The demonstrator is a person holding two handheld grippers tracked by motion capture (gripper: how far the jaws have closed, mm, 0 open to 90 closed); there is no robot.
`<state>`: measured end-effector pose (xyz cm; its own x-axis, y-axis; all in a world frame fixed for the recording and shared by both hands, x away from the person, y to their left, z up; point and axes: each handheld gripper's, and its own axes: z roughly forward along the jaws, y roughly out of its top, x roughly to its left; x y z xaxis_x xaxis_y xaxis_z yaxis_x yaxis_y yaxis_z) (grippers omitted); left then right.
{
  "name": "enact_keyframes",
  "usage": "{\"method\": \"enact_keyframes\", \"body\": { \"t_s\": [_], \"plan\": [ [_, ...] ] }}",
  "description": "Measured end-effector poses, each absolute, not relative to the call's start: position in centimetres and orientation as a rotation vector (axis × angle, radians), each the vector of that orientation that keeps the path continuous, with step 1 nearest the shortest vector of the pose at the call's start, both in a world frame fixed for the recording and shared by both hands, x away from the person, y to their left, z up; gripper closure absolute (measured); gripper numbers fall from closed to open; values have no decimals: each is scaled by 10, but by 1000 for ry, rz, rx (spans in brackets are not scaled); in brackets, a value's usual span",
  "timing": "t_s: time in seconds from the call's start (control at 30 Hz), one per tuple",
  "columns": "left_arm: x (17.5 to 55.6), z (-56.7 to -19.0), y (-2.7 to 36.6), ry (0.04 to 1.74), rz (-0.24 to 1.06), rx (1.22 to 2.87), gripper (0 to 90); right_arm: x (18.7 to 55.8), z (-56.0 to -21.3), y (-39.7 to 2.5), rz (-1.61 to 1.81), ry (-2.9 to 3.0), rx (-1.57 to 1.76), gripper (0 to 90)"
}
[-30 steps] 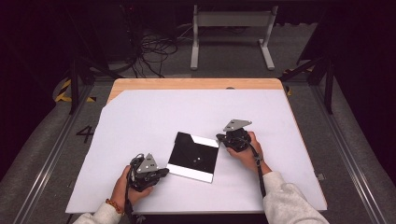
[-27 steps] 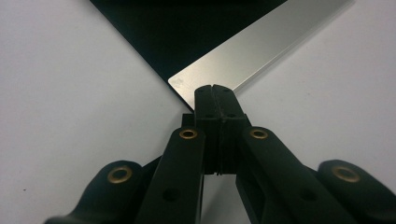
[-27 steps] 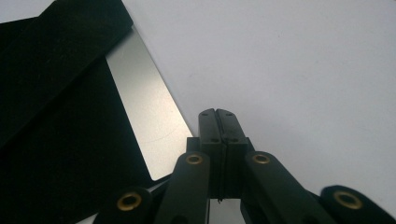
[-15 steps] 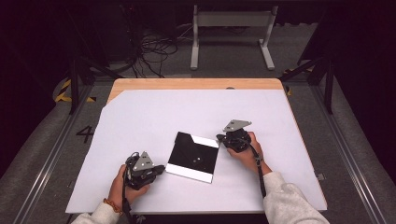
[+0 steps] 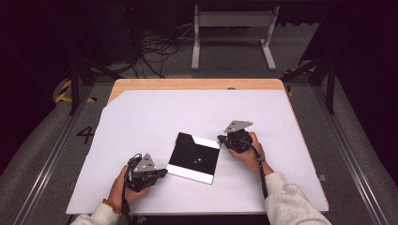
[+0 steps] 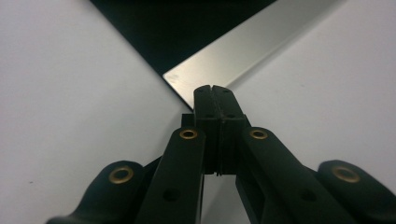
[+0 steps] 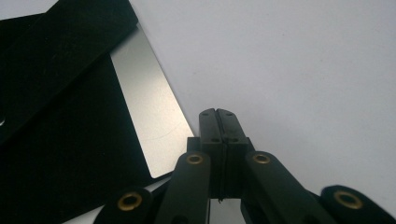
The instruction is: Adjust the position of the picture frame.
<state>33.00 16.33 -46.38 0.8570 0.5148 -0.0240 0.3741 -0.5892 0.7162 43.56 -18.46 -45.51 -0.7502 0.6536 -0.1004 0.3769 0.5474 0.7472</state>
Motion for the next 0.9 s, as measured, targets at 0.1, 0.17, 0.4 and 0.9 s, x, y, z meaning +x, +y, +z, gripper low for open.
{"method": "enact_keyframes", "body": {
  "t_s": [0.1, 0.17, 0.4, 0.9],
  "plan": [
    [327, -464, 158, 623, 237, 2288, 890, 435, -455, -184, 1032, 2427, 828, 900],
    [327, -464, 155, 627, 278, 2293, 890, 435, -454, -184, 1030, 2438, 824, 900],
    [328, -465, 152, 608, 323, 2299, 900, 433, -450, -183, 1003, 2493, 766, 900],
    [331, -466, 154, 620, 326, 2292, 900, 439, -445, -187, 973, 2459, 797, 900]
  ]
}}
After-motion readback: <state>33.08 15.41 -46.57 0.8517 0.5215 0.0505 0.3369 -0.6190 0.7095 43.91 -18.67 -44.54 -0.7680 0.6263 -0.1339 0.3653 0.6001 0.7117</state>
